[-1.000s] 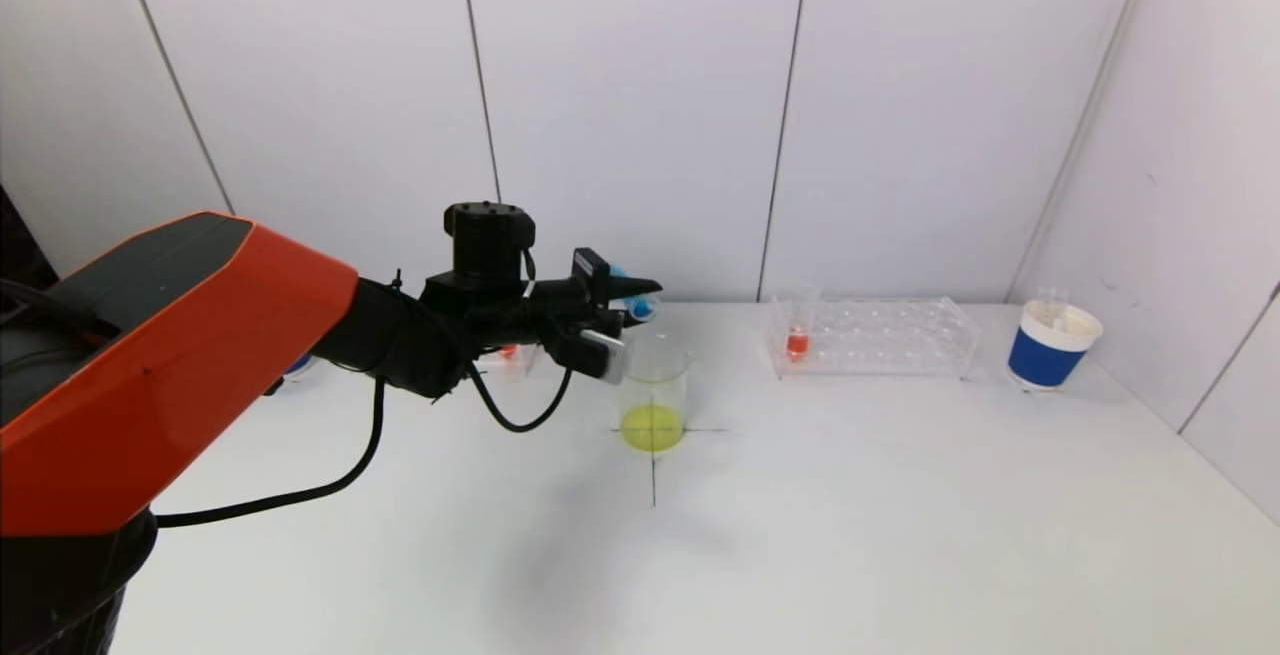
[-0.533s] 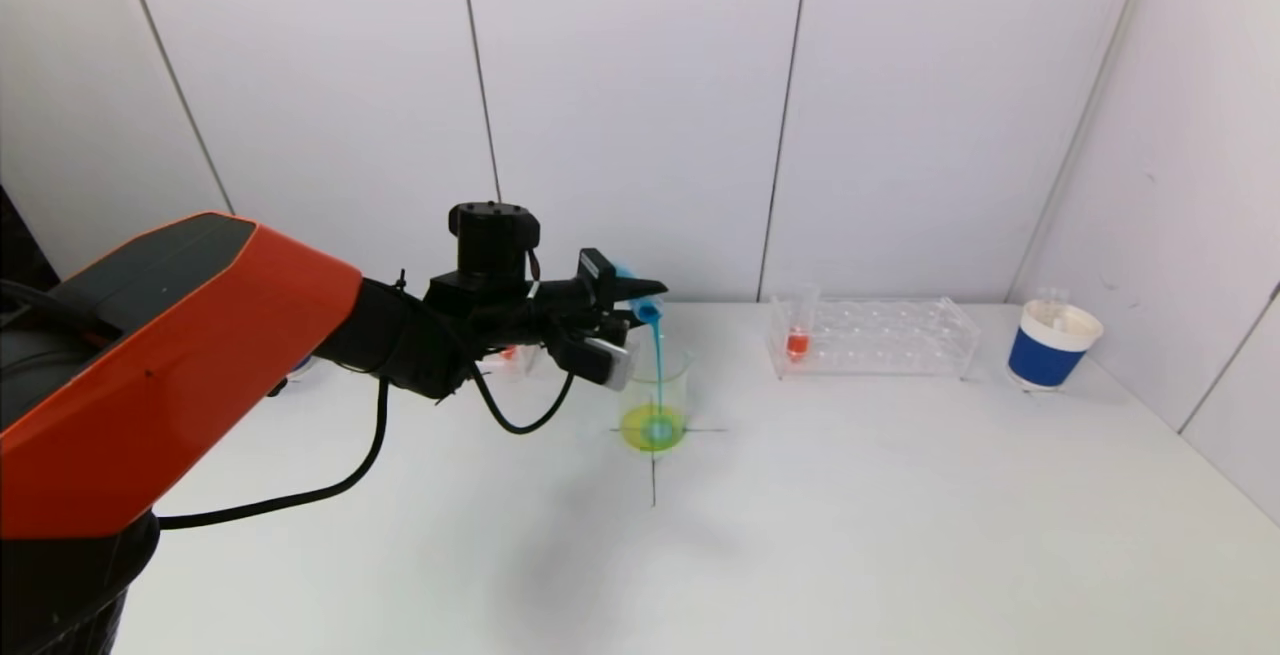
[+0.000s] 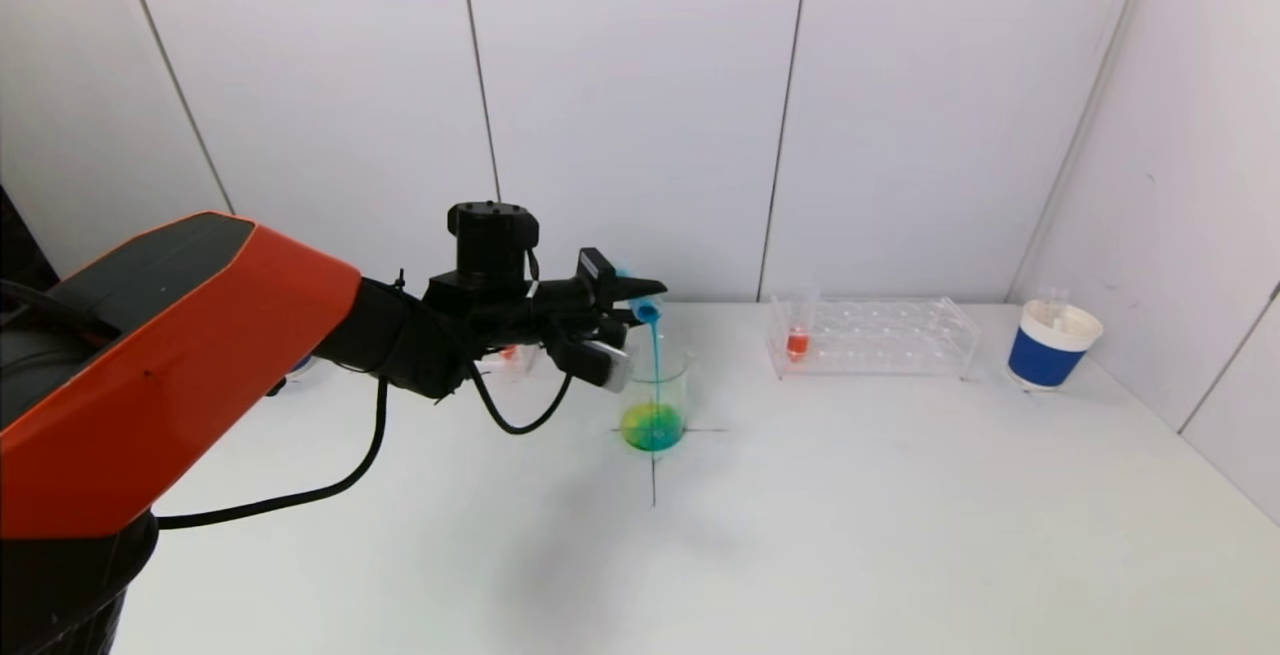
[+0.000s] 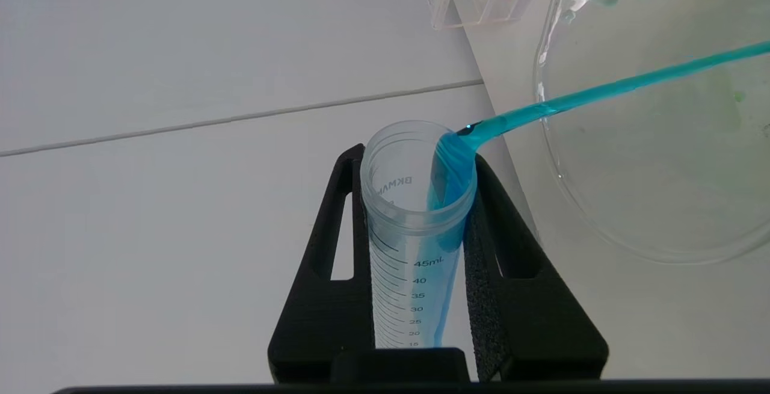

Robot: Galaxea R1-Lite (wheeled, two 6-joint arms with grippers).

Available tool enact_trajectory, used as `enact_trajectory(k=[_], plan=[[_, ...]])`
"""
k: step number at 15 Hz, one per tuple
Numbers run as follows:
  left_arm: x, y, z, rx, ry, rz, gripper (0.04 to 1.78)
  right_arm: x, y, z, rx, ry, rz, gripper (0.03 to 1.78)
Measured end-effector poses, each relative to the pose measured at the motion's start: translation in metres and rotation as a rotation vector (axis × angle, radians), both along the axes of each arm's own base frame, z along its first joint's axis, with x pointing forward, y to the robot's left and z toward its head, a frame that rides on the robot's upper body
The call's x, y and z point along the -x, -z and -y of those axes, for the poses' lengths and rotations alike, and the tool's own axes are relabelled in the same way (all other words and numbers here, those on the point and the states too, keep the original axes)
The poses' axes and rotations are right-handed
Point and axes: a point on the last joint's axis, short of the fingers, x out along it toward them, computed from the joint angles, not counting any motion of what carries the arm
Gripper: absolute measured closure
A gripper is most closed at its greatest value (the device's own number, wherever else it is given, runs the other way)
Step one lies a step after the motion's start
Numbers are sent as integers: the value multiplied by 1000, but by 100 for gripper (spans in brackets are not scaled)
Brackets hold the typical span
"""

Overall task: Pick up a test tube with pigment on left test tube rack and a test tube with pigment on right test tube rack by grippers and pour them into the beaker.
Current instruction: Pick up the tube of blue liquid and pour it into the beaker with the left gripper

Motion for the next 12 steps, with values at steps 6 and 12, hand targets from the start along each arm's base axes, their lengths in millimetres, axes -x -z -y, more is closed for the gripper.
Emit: enact_trajectory(k=[6, 12], plan=[[0, -2, -1, -15, 4, 37, 138, 0, 0, 0, 0, 0, 0, 5], [2, -9, -2, -32, 14, 88, 138, 0, 0, 0, 0, 0, 0, 5]])
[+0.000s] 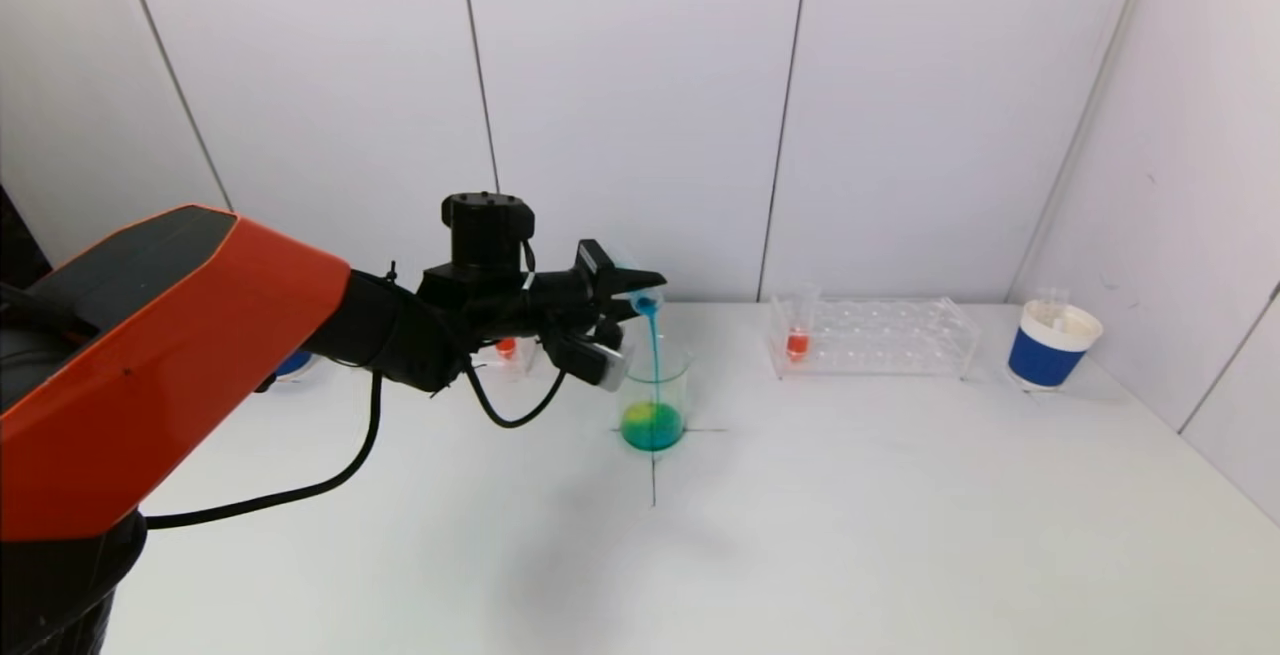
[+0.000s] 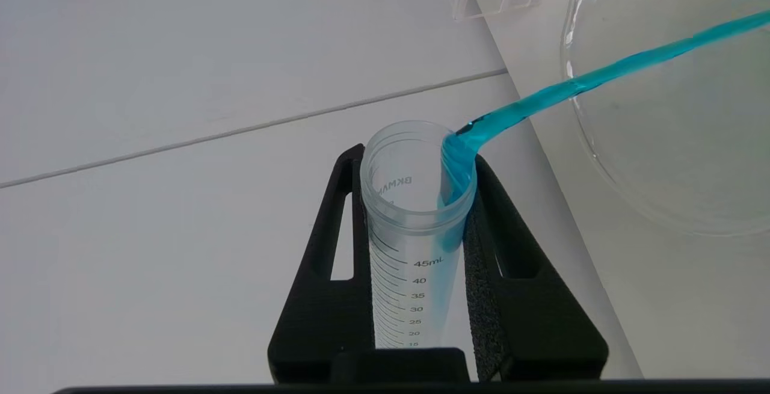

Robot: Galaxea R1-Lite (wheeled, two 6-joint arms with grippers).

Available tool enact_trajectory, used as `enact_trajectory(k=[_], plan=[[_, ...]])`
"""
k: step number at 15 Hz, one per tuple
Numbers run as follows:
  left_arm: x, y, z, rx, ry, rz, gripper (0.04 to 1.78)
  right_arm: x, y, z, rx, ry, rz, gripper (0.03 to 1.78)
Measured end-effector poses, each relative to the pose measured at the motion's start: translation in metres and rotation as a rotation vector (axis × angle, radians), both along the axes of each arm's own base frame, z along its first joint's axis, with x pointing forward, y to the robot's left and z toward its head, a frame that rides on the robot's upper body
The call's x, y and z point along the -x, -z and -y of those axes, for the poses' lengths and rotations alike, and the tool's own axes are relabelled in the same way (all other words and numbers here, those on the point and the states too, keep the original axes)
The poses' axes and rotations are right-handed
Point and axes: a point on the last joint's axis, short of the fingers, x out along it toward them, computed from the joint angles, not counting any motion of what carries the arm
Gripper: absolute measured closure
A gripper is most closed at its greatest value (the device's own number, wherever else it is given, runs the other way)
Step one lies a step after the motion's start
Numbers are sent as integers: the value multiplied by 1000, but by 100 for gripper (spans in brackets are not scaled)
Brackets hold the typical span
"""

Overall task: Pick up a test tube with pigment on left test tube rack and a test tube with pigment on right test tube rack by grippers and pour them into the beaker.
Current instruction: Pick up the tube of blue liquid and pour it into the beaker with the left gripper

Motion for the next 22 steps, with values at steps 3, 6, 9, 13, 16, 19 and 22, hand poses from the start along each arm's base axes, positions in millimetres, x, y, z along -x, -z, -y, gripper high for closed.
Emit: enact_trajectory(k=[3, 6, 9, 13, 16, 19, 22], plan=[[1, -3, 0, -5, 7, 22, 138, 0, 0, 0, 0, 0, 0, 5], [2, -5, 0, -16, 12, 49, 138, 0, 0, 0, 0, 0, 0, 5], [3, -6, 0, -21, 16, 55, 138, 0, 0, 0, 0, 0, 0, 5], [3, -6, 1, -37, 22, 87, 138, 0, 0, 0, 0, 0, 0, 5], [3, -6, 1, -50, 25, 91, 138, 0, 0, 0, 0, 0, 0, 5], [4, -7, 0, -61, 27, 105, 138, 0, 0, 0, 0, 0, 0, 5], [5, -9, 0, -62, 28, 113, 138, 0, 0, 0, 0, 0, 0, 5]])
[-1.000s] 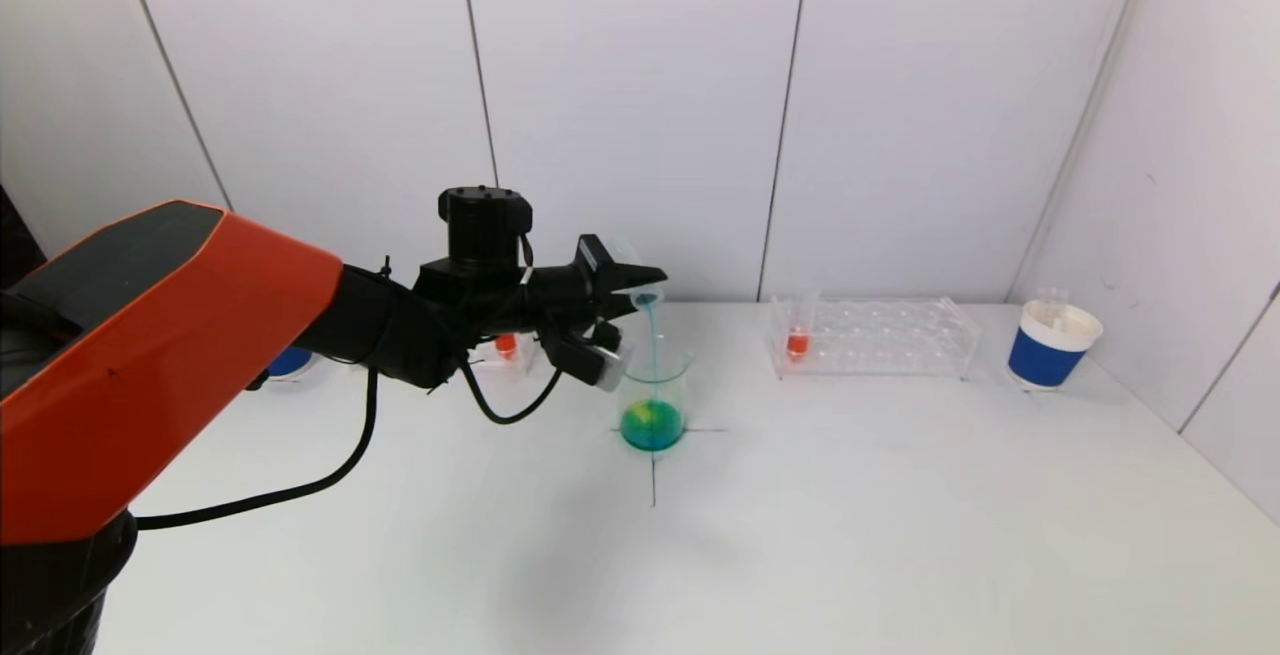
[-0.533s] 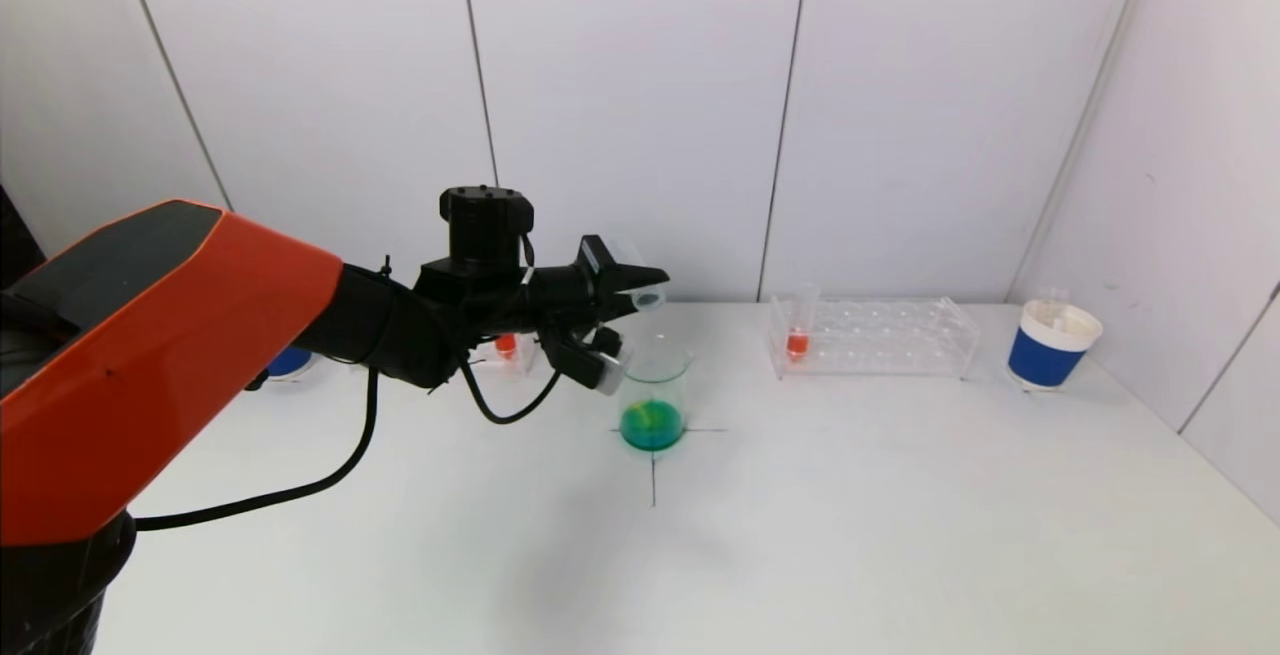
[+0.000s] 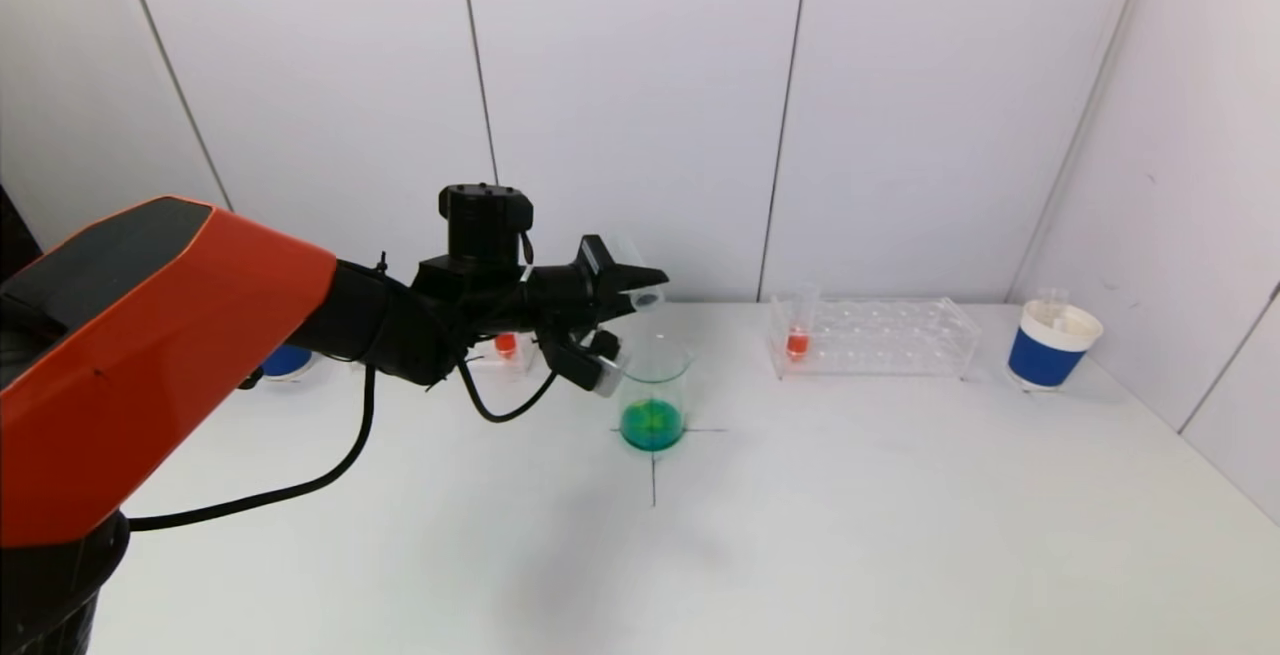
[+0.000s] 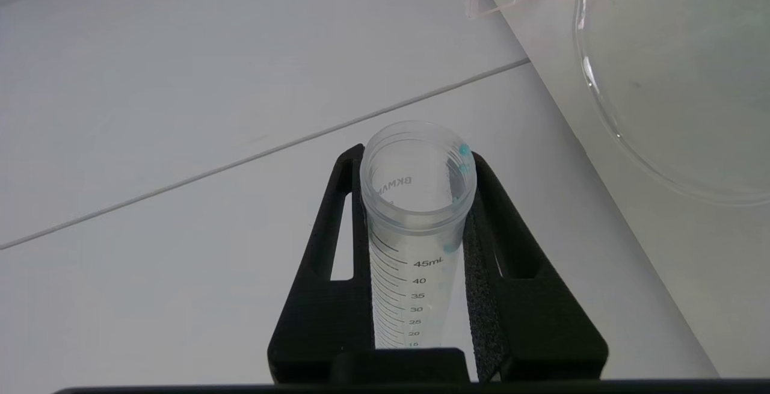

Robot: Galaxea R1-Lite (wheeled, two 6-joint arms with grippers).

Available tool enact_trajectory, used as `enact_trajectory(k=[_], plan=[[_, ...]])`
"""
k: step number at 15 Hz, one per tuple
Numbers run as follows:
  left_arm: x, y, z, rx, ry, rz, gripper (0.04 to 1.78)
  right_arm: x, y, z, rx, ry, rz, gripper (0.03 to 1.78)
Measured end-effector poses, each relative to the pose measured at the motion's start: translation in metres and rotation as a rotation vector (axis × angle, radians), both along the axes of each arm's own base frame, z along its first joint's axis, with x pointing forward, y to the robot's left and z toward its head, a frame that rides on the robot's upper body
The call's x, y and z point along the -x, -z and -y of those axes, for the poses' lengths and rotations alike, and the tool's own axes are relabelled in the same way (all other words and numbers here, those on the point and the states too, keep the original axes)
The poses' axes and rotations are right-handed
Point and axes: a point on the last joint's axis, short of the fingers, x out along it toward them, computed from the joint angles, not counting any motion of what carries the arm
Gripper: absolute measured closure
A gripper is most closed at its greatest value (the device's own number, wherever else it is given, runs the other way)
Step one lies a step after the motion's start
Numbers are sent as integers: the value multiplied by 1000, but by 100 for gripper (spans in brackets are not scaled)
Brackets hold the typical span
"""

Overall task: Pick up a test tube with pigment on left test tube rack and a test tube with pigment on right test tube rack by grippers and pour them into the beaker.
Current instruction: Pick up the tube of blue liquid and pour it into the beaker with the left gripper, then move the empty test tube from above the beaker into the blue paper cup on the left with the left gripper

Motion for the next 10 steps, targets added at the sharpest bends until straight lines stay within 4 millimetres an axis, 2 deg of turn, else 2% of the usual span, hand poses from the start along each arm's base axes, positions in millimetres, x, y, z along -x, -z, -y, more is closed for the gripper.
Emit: enact_trajectory(k=[7, 10], plan=[[1, -2, -1, 7, -7, -10, 138, 0, 0, 0, 0, -1, 0, 5], [3, -7, -2, 55, -30, -76, 138, 0, 0, 0, 0, 0, 0, 5]])
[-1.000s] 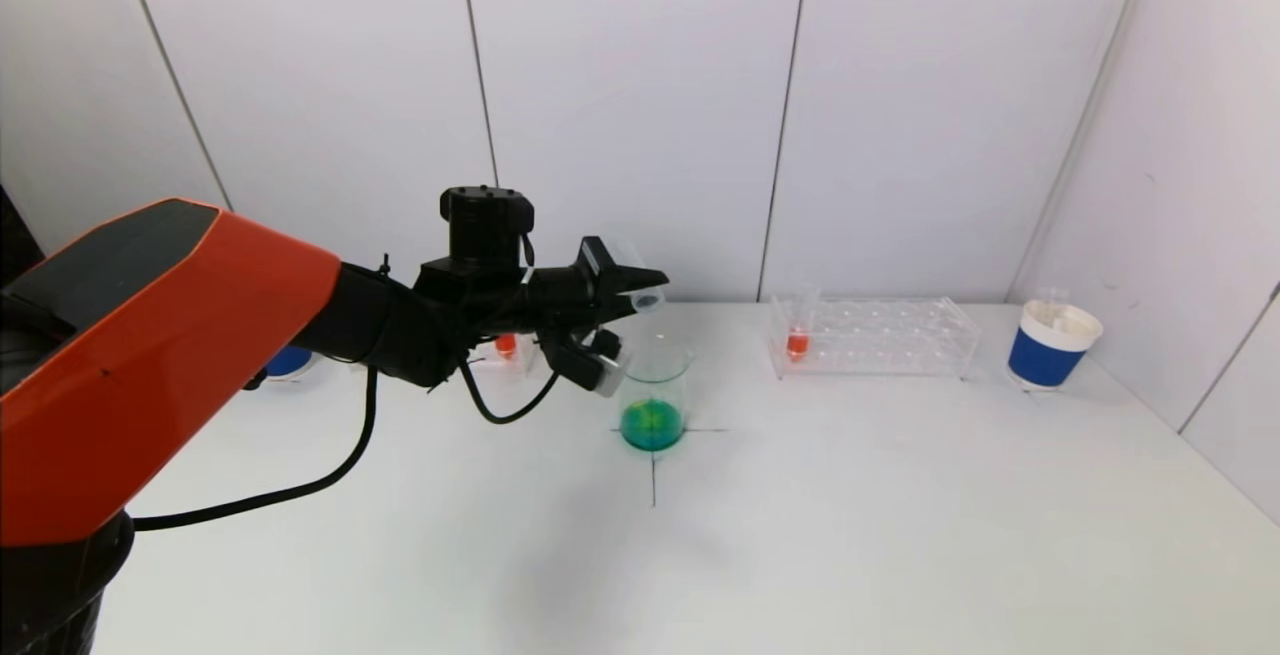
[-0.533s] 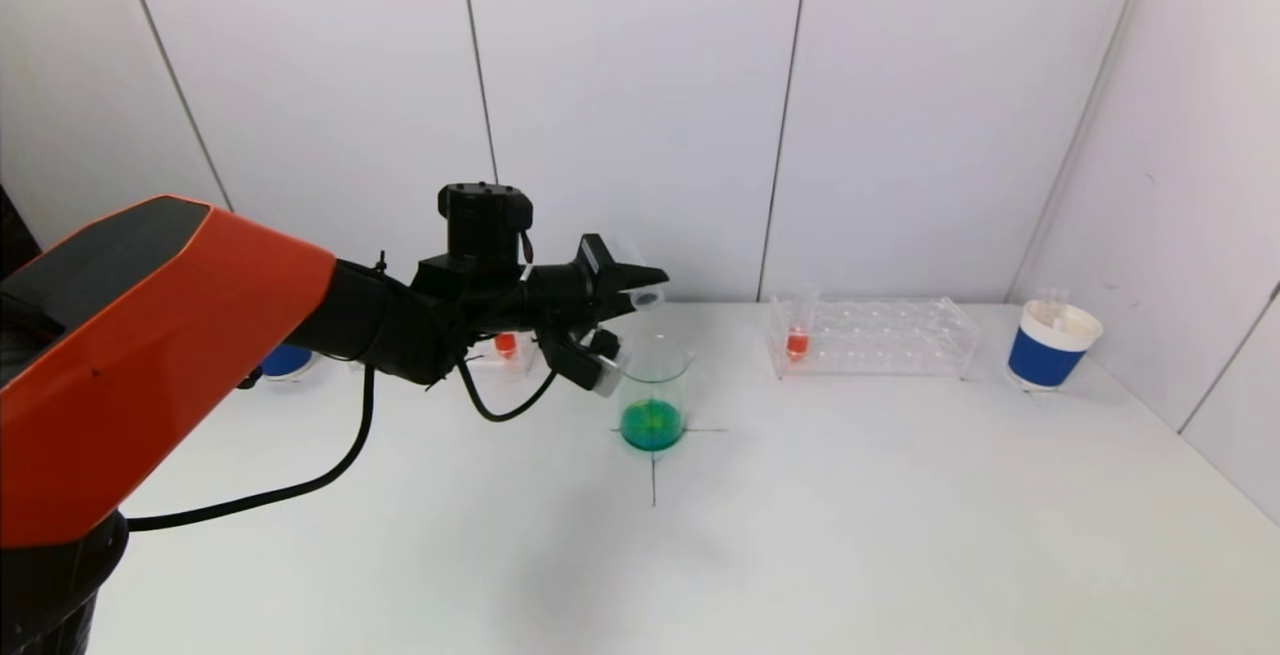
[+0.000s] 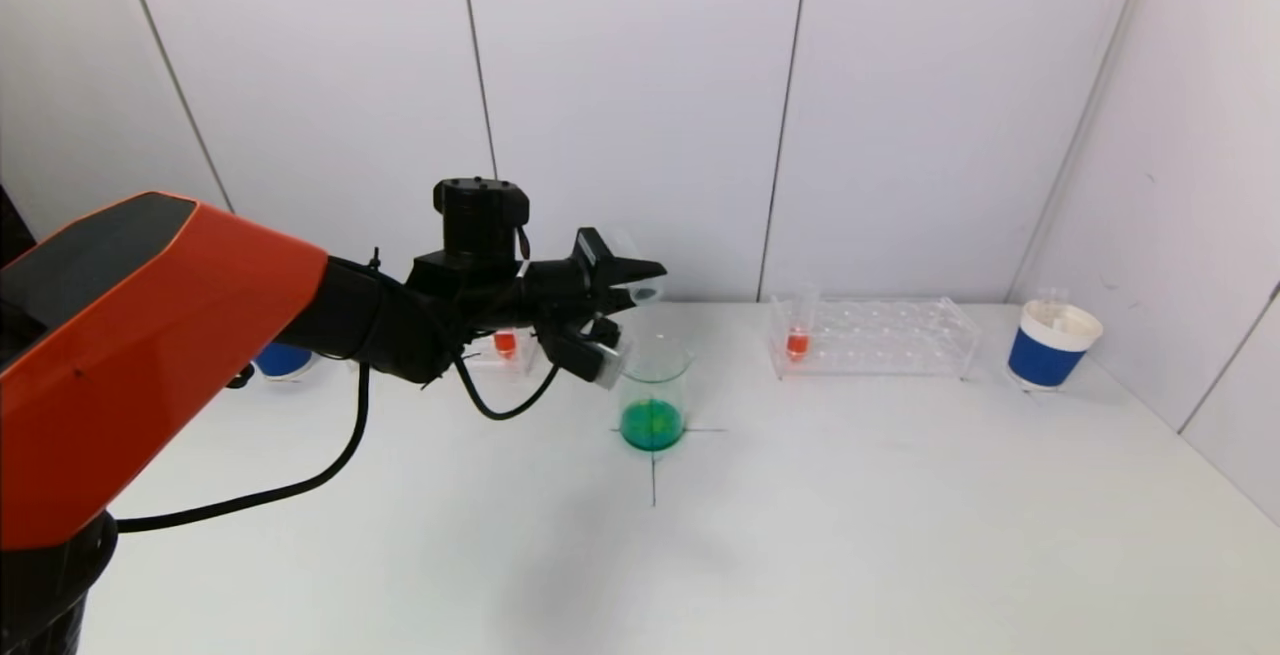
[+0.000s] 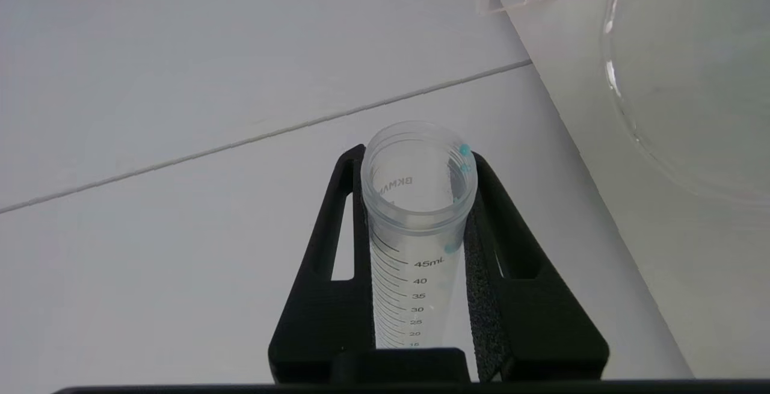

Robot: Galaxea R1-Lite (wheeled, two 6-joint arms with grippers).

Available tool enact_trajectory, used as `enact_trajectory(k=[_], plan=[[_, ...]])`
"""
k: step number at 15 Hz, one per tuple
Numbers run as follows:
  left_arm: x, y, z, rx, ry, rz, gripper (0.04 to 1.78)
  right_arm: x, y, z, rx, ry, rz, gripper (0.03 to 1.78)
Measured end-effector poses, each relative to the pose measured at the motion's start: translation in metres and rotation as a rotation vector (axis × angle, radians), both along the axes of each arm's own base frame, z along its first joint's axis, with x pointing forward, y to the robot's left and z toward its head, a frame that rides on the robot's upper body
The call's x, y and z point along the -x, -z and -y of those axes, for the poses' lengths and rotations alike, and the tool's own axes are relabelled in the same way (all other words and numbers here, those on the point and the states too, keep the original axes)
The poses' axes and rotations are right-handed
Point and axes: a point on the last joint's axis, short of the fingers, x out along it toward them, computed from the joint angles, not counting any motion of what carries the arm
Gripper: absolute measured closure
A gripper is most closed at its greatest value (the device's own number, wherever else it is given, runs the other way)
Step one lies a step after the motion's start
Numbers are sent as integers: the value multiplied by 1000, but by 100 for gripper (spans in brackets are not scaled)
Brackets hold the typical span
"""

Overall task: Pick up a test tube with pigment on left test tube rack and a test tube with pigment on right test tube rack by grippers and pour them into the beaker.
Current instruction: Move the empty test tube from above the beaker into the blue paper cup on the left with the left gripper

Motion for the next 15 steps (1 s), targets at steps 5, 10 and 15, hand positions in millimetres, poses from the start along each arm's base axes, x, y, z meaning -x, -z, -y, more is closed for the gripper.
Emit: enact_trajectory(k=[5, 10, 15], plan=[[1, -12, -2, 124, -109, -162, 138, 0, 0, 0, 0, 0, 0, 5], [5, -27, -1, 302, -288, -348, 138, 0, 0, 0, 0, 0, 0, 5], [11, -44, -3, 545, -445, -553, 138, 0, 0, 0, 0, 0, 0, 5]])
